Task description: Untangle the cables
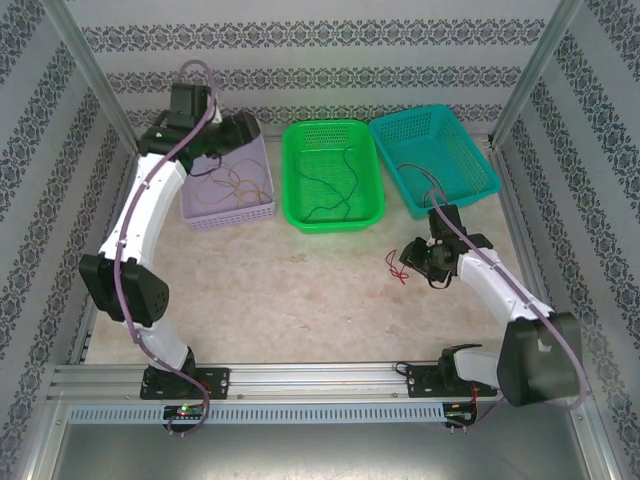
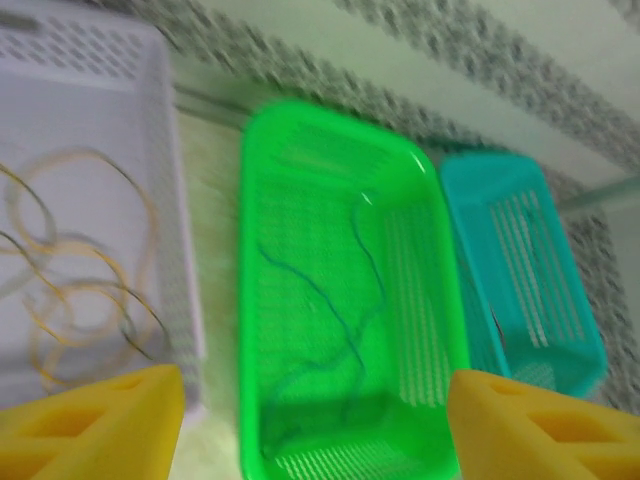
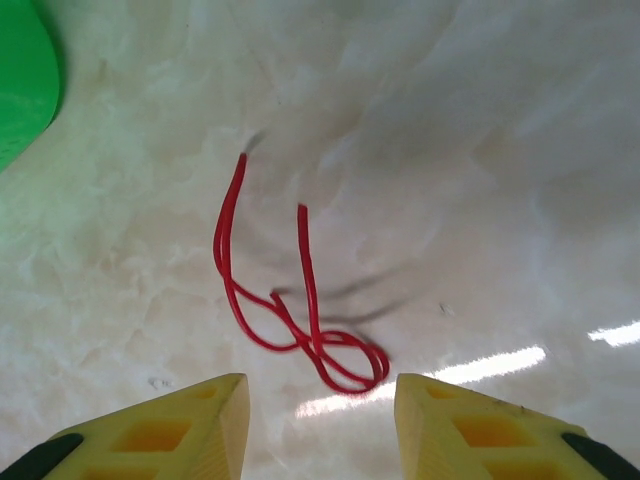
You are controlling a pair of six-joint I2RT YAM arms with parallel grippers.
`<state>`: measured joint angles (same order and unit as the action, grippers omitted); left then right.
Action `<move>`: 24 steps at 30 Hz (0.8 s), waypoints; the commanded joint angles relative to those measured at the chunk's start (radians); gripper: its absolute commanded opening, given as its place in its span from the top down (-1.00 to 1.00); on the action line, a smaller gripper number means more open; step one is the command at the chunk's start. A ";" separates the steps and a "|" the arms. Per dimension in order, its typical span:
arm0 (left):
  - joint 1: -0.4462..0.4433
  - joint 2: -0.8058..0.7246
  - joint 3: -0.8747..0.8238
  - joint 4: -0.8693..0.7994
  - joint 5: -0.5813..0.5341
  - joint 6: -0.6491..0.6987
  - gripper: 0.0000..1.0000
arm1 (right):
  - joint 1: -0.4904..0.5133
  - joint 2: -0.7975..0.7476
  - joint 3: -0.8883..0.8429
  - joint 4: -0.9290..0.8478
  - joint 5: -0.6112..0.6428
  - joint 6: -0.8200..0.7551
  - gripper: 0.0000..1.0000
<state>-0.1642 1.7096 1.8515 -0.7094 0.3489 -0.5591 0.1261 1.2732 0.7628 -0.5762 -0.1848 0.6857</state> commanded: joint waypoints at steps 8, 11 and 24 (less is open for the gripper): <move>-0.203 -0.168 -0.251 0.087 0.045 -0.116 -0.31 | -0.013 0.198 0.031 0.114 -0.033 -0.014 0.30; -0.225 -0.194 -0.286 0.097 0.043 -0.134 -0.30 | -0.013 0.212 0.017 0.139 -0.022 -0.015 0.39; -0.320 -0.189 -0.335 0.137 0.080 -0.171 -0.21 | 0.064 0.091 0.015 0.107 0.037 -0.126 1.00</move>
<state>-0.4469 1.5146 1.5291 -0.6338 0.3973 -0.7017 0.1600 1.4570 0.7692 -0.4297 -0.1864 0.6167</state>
